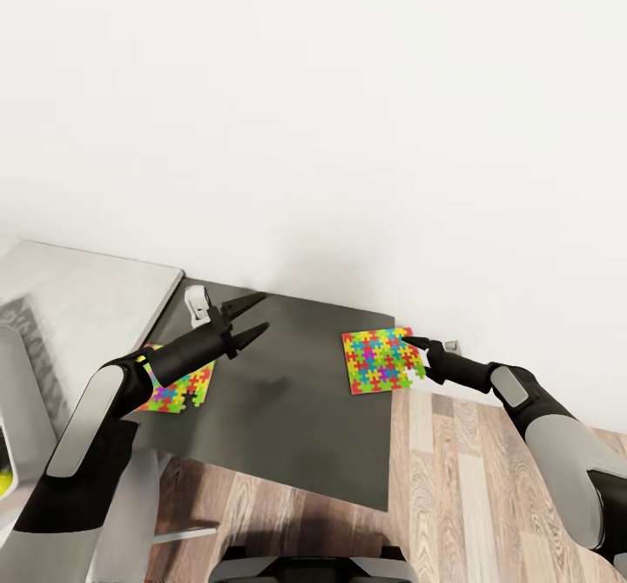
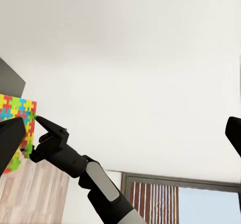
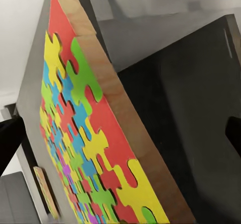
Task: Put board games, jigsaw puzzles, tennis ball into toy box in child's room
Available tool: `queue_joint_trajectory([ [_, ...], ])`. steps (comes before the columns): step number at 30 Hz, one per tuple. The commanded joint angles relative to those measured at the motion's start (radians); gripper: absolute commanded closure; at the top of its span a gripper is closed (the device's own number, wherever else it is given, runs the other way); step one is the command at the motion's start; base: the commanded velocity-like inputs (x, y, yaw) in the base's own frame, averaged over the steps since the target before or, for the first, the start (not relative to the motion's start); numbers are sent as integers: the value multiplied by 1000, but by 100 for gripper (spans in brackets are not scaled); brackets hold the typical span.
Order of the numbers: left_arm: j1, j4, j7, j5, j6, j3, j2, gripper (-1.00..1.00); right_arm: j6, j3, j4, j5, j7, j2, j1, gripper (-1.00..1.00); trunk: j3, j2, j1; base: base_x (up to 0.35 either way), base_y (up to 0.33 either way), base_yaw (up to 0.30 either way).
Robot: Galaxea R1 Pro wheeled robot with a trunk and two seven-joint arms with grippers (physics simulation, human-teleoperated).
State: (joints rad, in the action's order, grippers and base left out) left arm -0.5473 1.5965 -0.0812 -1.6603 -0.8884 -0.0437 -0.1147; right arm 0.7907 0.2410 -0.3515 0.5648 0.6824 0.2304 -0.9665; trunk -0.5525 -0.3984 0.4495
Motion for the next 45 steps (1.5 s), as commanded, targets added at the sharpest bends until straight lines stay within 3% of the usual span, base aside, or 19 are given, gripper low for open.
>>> queue_joint_trajectory([
  [1,-1,0,-8,-10,-1,-1,0,-100,5,5,0,-2,2,0,0,-100,-1,-2,1,0,0,160],
  [17,-1,1,-8,-10,-1,-1,0,-100,5,6,0,-1,3,0,1,-100,-1,-2,1,0,0,55],
  [18,-1,1,-8,-10,-1,-1,0,-100,5,6,0,-1,3,0,1,100,-1,-2,1,0,0,10],
  [45,-1,0,-16,-10,0,-1,1,-100,19,8,-9,1,10,15,0,100,-1,-2,1,0,0,1],
])
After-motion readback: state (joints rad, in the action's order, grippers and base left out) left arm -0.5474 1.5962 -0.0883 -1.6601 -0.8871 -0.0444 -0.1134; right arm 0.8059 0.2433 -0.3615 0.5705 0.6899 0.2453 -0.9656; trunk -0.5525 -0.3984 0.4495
